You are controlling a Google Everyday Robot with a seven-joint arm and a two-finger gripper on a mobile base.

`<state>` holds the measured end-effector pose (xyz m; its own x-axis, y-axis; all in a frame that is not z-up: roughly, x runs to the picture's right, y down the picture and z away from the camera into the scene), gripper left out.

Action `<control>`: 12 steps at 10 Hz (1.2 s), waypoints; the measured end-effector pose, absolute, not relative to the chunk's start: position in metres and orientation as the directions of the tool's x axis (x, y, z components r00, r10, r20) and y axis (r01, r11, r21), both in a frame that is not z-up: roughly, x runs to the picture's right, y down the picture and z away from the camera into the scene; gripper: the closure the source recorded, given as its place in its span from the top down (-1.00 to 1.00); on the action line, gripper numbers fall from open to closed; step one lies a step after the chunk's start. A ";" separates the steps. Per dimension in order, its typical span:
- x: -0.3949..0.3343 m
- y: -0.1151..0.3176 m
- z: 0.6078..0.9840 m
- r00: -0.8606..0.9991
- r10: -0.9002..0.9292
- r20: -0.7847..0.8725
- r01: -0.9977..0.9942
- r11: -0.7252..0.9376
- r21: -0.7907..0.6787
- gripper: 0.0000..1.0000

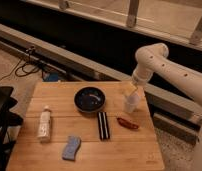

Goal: Place the ceramic cup in the ceramic bowl

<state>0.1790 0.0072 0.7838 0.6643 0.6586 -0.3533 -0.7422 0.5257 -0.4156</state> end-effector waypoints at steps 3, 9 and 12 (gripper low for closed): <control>0.113 0.025 0.777 0.780 0.560 -0.278 -0.608 0.575 -0.547 0.60; 0.097 0.050 0.779 0.783 0.531 -0.323 -0.616 0.591 -0.521 0.60; 0.151 0.044 0.787 0.702 0.589 -0.400 -0.712 0.560 -0.424 0.60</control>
<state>0.1511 0.0438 0.7867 0.7020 0.5892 -0.4002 -0.7117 0.5598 -0.4243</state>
